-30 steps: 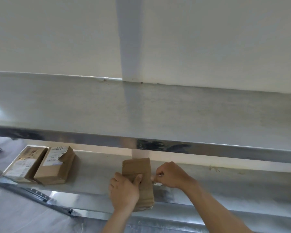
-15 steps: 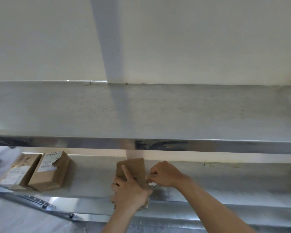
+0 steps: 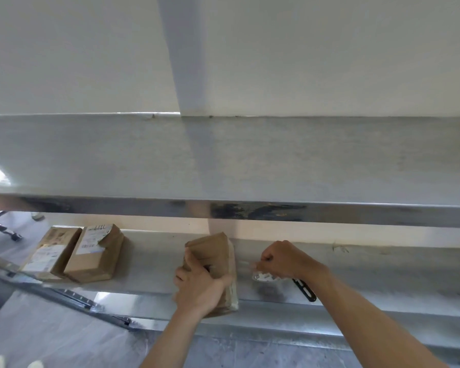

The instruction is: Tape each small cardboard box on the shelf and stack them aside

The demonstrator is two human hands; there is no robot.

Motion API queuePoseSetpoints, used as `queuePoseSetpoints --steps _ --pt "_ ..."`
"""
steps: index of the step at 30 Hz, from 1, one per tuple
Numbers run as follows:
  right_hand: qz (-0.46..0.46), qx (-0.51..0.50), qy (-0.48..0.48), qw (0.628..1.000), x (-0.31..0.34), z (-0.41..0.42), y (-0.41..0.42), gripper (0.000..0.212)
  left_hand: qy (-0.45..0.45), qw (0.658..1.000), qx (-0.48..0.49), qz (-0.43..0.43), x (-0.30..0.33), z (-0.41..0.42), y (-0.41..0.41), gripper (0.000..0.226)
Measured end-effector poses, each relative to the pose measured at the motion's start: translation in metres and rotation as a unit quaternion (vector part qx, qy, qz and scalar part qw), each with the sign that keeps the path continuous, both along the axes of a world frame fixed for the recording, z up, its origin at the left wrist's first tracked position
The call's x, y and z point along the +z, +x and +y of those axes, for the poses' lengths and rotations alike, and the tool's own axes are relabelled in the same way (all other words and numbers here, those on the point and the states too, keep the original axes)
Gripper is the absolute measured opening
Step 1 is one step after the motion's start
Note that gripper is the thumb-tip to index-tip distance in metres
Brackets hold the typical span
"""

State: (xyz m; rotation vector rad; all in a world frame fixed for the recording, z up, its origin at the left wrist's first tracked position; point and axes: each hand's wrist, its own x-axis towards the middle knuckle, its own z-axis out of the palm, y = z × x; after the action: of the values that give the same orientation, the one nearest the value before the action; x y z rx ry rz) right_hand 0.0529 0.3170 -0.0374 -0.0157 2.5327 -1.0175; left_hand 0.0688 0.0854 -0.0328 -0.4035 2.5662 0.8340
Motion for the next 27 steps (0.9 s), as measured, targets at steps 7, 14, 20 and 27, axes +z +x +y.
queuePoseSetpoints --steps 7,14,20,27 --pt "-0.006 -0.003 -0.010 1.000 0.013 -0.010 -0.002 0.041 0.204 0.978 0.040 0.018 -0.002 -0.022 -0.004 0.103" --pt "-0.010 0.000 -0.014 1.000 0.018 -0.030 -0.010 0.039 0.399 0.915 0.052 -0.034 -0.017 -0.040 -0.011 0.090" --pt "-0.031 0.002 -0.010 0.999 0.017 -0.062 -0.024 0.030 0.481 0.870 0.070 -0.082 -0.030 -0.065 -0.016 0.092" --pt "-0.025 0.026 -0.013 0.999 0.016 -0.084 -0.027 0.037 0.337 0.937 -0.044 -0.082 -0.017 -0.105 -0.034 0.106"
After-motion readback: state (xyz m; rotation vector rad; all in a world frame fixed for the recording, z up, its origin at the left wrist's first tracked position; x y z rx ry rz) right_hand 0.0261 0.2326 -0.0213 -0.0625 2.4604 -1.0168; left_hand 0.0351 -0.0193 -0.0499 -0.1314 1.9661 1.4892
